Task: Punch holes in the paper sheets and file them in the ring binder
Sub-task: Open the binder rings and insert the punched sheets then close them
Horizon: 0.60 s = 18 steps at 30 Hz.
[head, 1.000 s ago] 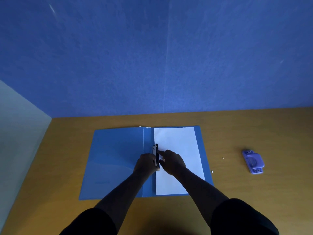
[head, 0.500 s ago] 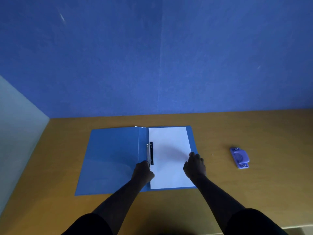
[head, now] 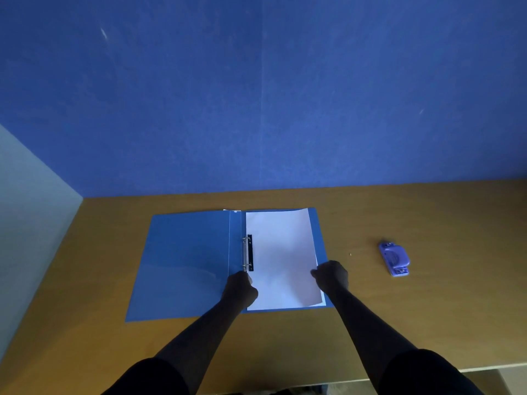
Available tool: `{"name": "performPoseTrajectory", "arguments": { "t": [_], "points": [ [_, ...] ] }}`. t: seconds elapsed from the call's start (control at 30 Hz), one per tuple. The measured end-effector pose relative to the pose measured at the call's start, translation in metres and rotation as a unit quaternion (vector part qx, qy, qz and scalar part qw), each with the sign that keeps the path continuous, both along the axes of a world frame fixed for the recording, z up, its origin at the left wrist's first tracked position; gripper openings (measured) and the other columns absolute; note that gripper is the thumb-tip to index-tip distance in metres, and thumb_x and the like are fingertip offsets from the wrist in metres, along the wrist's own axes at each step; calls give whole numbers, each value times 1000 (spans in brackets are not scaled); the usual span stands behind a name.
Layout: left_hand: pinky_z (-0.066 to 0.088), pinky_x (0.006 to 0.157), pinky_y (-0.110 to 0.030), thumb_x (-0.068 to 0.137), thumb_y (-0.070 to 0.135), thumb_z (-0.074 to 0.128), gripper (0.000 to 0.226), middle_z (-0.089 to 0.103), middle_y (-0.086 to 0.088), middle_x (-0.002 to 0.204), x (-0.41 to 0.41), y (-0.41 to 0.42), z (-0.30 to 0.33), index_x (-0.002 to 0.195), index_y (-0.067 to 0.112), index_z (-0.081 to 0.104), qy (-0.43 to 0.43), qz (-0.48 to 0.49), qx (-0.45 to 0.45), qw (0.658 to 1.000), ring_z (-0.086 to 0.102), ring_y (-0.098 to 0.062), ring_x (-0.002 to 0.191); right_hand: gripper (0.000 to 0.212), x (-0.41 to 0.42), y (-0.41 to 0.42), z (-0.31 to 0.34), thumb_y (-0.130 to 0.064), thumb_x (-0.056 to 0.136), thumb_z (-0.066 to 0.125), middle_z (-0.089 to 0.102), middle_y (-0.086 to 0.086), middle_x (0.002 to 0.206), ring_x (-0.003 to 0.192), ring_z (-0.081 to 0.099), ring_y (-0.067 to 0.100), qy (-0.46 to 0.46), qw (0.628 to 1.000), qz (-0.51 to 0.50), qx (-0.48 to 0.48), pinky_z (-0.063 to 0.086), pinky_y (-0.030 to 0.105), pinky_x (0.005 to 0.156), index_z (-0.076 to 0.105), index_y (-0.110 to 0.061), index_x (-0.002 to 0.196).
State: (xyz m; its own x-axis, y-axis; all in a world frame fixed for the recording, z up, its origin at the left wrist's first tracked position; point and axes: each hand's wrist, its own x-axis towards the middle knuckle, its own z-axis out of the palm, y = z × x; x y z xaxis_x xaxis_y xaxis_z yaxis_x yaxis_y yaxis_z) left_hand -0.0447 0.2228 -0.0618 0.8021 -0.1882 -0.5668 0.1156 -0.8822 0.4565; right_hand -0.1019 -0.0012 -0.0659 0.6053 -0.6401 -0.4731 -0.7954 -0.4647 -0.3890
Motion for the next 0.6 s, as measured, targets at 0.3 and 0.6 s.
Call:
{"name": "performPoseTrajectory", "arguments": {
  "t": [0.3,0.6],
  "points": [
    [50,83,-29,76,7,52,36,62,-10,117,-6,-10,15,112,9,59,-24,-6,35,999,62,-28,109,25,-9,10,15,-14,79,53,73,3,99,89,66,24,-77,997,-17,-20,50,27,71,70,-20,97],
    [55,86,-36,94,45,48,40,71,-12,103,-13,-78,46,100,9,64,16,39,-154,987,68,-27,97,10,-11,20,25,-27,83,66,73,2,106,88,66,15,-146,982,57,106,46,21,74,72,-28,91]
  ]
}}
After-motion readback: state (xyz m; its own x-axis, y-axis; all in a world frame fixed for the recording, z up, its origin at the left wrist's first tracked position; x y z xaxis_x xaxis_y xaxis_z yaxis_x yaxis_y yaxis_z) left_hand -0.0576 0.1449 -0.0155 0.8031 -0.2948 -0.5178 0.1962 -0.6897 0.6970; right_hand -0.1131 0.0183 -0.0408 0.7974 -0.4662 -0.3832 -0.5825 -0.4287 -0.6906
